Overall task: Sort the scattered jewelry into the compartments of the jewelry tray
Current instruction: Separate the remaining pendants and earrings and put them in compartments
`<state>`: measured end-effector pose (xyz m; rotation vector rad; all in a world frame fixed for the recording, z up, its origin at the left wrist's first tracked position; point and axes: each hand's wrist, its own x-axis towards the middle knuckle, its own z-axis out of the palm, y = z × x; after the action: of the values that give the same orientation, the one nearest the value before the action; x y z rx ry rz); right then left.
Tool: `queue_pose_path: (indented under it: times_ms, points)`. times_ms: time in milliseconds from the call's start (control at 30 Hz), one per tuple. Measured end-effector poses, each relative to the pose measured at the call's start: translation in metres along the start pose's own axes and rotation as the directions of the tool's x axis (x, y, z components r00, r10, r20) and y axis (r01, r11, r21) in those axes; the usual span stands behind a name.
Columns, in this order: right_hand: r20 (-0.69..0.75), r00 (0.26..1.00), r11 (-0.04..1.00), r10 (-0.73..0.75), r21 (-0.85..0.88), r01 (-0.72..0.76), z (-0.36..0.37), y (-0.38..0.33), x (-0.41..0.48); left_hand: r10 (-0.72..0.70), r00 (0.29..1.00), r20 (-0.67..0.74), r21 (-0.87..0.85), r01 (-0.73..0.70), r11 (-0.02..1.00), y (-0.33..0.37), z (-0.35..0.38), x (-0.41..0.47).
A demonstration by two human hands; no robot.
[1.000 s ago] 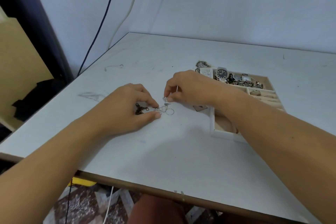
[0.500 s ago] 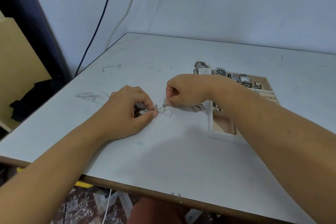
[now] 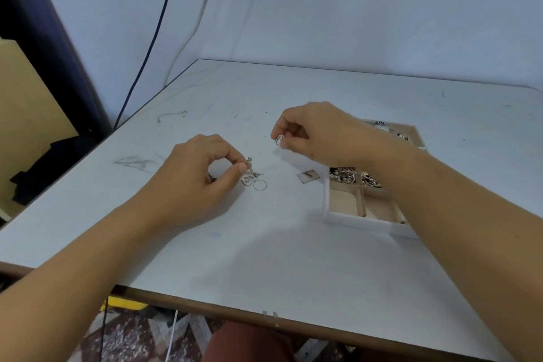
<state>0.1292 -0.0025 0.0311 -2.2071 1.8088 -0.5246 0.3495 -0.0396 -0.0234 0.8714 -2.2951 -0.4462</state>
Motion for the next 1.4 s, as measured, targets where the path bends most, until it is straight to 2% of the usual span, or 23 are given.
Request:
queue_pose_path:
  times_ms: [167,367,533,700,1000,1200,1400]
  points:
    - [-0.083,0.995,0.999,0.049,0.012,-0.048,-0.022,0.008,-0.036,0.063,0.998,-0.012,-0.112,-0.064,0.992,0.028,0.000,0.011]
    - [-0.163,0.980,0.993,0.116,0.034,-0.112,-0.031,0.027,-0.088,0.185,0.981,0.060,-0.096,-0.179,0.979,0.060,0.023,0.025]
    - [-0.282,0.952,0.990,0.118,0.105,-0.091,-0.029,0.043,-0.113,0.252,0.958,0.134,-0.073,-0.244,0.967,0.075,0.045,0.035]
    - [-0.389,0.912,0.981,0.130,0.182,-0.063,-0.016,0.055,-0.122,0.284,0.952,0.115,-0.128,-0.269,0.955,0.080,0.065,0.030]
    - [-0.373,0.917,0.974,0.143,0.217,-0.064,-0.012,0.059,-0.123,0.269,0.945,0.188,-0.069,-0.261,0.963,0.075,0.073,0.027]
    - [-0.354,0.925,0.973,0.136,0.223,-0.057,-0.010,0.057,-0.124,0.307,0.931,0.199,-0.107,-0.291,0.951,0.072,0.067,0.027]
    - [-0.306,0.943,0.962,0.133,0.268,-0.049,-0.005,0.051,-0.121,0.278,0.918,0.282,0.026,-0.297,0.955,0.066,0.062,0.023]
